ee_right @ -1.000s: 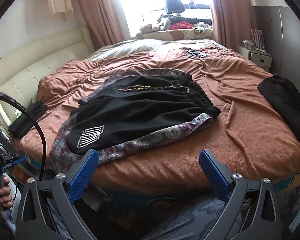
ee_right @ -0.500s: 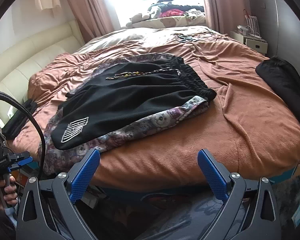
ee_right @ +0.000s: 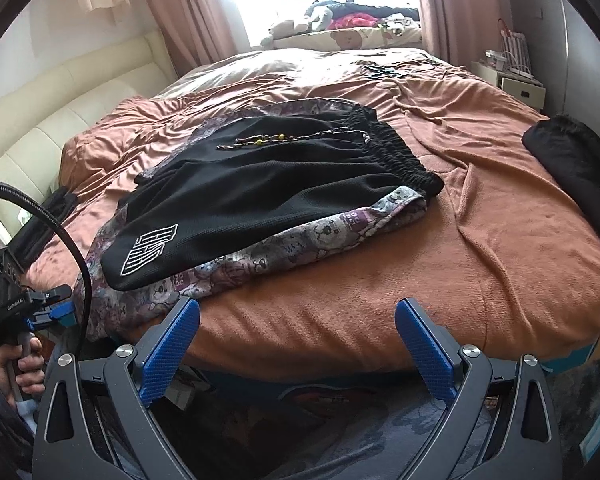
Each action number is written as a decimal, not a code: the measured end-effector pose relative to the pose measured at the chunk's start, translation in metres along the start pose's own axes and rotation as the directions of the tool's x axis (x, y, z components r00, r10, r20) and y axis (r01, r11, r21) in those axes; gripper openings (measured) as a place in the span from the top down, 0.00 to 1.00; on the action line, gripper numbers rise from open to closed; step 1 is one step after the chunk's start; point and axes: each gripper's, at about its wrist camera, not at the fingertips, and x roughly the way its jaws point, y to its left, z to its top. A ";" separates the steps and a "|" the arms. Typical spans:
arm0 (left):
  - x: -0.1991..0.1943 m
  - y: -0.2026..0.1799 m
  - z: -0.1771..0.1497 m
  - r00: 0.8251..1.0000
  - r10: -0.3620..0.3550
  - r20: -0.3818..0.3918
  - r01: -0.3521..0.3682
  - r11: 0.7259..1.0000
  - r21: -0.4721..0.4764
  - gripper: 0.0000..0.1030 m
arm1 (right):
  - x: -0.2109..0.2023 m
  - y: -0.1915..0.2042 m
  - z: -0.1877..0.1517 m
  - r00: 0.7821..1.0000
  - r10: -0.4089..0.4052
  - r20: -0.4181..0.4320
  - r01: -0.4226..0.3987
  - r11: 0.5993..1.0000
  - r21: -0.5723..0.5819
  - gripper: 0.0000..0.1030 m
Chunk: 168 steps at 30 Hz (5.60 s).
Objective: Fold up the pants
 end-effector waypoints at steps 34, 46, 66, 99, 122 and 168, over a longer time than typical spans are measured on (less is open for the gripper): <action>-0.017 -0.011 -0.026 0.974 -0.220 -0.059 0.213 0.971 -0.112 0.40 | -0.025 -0.016 -0.025 0.994 0.102 0.033 -0.105 0.991 0.083 0.11; -0.022 -0.012 -0.022 0.999 -0.027 -0.030 0.022 0.988 -0.155 0.95 | -0.011 -0.038 -0.020 0.993 0.118 0.031 -0.122 0.974 0.191 0.23; -0.053 -0.073 0.026 0.995 -0.015 0.096 0.025 0.994 -0.102 0.95 | 0.087 -0.097 0.017 0.977 0.214 0.005 -0.191 0.858 0.477 0.33; -0.077 -0.104 0.089 0.979 -0.021 0.201 0.039 0.996 -0.083 0.95 | 0.106 -0.130 0.058 0.963 0.257 0.084 -0.256 0.768 0.587 0.98; -0.065 -0.114 0.192 0.964 -0.004 0.264 0.022 0.998 -0.066 0.95 | 0.116 -0.097 0.129 0.954 0.255 0.156 -0.298 0.790 0.535 0.98; 0.174 -0.022 0.385 0.965 0.263 -0.025 -0.262 0.965 0.027 0.70 | 0.306 -0.080 0.234 0.988 0.156 0.004 -0.130 0.811 0.570 0.47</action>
